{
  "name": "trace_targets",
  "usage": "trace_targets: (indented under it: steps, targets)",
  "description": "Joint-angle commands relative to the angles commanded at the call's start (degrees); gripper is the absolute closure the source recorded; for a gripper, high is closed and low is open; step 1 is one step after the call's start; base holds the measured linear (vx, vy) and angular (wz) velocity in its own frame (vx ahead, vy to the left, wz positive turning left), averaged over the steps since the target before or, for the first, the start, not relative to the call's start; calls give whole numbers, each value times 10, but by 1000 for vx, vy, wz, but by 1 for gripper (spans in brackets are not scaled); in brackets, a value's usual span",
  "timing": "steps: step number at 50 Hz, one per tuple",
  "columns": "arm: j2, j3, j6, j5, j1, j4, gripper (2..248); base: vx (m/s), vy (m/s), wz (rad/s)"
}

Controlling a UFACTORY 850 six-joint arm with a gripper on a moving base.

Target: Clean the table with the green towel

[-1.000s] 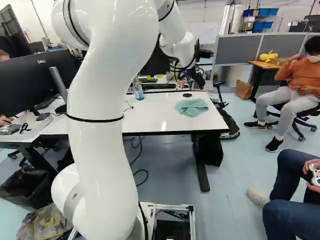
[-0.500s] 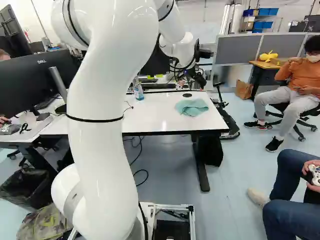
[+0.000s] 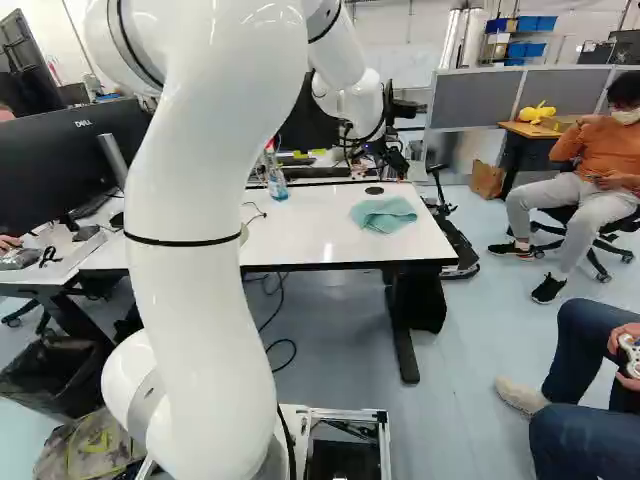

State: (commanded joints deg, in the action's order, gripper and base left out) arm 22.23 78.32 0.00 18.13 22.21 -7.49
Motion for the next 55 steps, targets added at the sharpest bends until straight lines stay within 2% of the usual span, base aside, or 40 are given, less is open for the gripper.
trace_targets:
  steps: [28, 55]
  targets:
    - [-48, -93, 0, -86, -28, 9, 3, 0, 0, 0]
    - [-121, -231, 0, -215, -70, 24, 3, 0, 0, 0]
